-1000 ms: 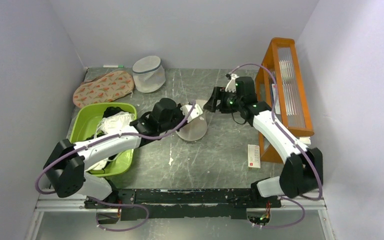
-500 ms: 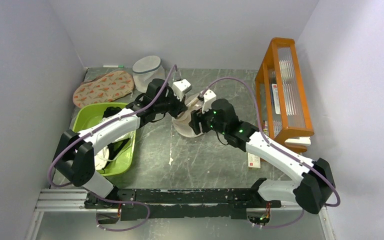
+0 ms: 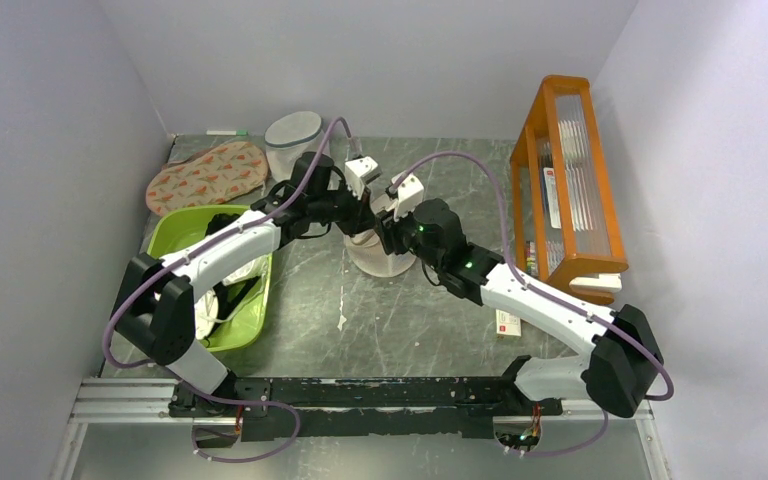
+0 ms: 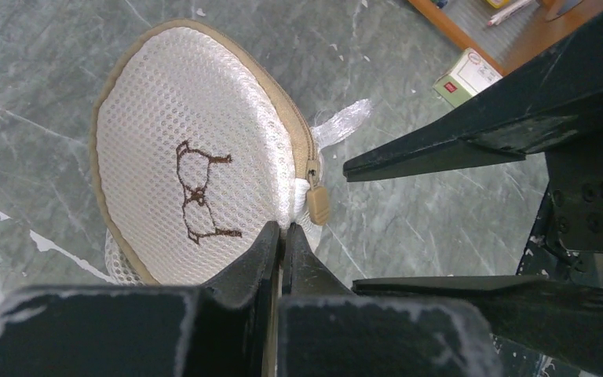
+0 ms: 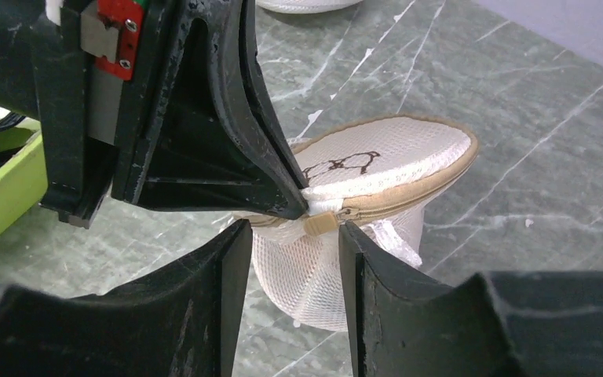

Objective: Unzip the laundry bag and remove the bra

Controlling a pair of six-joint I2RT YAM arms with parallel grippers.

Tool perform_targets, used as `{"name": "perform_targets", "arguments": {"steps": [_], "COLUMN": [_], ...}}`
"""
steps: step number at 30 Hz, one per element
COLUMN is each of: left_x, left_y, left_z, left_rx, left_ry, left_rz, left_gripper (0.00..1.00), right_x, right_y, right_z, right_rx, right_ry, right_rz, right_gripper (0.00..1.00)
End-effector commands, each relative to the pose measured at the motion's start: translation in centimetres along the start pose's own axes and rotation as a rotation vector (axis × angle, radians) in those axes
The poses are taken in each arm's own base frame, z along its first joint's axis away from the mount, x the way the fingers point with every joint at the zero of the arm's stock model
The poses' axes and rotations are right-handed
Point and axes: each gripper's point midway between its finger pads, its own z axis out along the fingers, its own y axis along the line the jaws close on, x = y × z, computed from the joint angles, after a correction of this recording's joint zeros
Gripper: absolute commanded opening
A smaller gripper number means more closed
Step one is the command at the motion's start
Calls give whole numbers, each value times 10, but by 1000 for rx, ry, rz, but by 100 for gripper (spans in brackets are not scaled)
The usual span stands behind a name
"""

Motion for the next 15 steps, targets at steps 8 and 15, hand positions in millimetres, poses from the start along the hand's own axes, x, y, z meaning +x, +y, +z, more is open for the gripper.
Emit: {"name": "perform_targets", "arguments": {"steps": [8, 15], "left_x": [-21, -25], "left_y": [-12, -10], "left_z": [-9, -13], "left_rx": [104, 110], "left_ry": [-44, -56], "left_rz": [-37, -46], "left_gripper": [7, 7], "right_x": [-5, 6], "right_y": [-9, -13], "right_z": [12, 20], "right_rx": [58, 97], "right_ry": [-41, -28], "right_rz": [-55, -22], "right_gripper": [43, 41]}}
